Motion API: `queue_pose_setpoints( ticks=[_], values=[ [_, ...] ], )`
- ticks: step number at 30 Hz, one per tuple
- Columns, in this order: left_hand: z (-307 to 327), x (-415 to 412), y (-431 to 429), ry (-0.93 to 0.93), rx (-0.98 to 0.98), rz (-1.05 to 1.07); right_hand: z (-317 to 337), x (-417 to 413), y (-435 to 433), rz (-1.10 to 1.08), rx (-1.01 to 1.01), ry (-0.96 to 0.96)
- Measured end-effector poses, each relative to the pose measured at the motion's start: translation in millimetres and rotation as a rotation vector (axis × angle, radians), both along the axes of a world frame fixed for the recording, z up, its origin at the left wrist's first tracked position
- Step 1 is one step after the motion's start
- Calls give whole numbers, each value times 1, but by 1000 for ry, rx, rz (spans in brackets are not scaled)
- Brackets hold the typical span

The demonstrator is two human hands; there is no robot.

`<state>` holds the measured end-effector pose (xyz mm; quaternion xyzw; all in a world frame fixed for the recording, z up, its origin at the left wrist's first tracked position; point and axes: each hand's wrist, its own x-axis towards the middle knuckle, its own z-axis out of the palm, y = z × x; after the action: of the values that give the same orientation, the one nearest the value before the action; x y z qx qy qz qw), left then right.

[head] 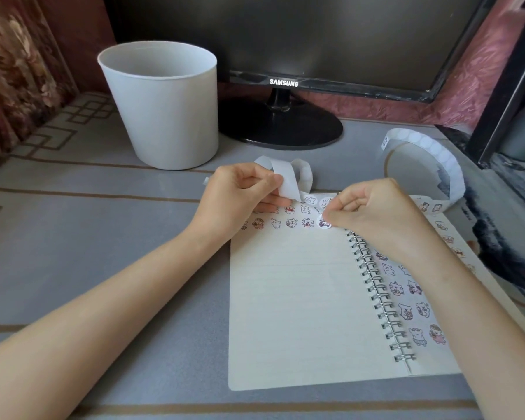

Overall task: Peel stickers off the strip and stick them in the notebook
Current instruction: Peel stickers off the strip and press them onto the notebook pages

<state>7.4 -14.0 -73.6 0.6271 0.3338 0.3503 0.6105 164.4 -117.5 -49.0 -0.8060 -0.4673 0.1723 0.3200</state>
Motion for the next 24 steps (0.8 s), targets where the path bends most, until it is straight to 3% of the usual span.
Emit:
queue_pose_setpoints(
  ticks=[24],
  values=[
    [-2, 0, 1, 17, 23, -1, -2, -8, -1, -2, -43, -199]
  ],
)
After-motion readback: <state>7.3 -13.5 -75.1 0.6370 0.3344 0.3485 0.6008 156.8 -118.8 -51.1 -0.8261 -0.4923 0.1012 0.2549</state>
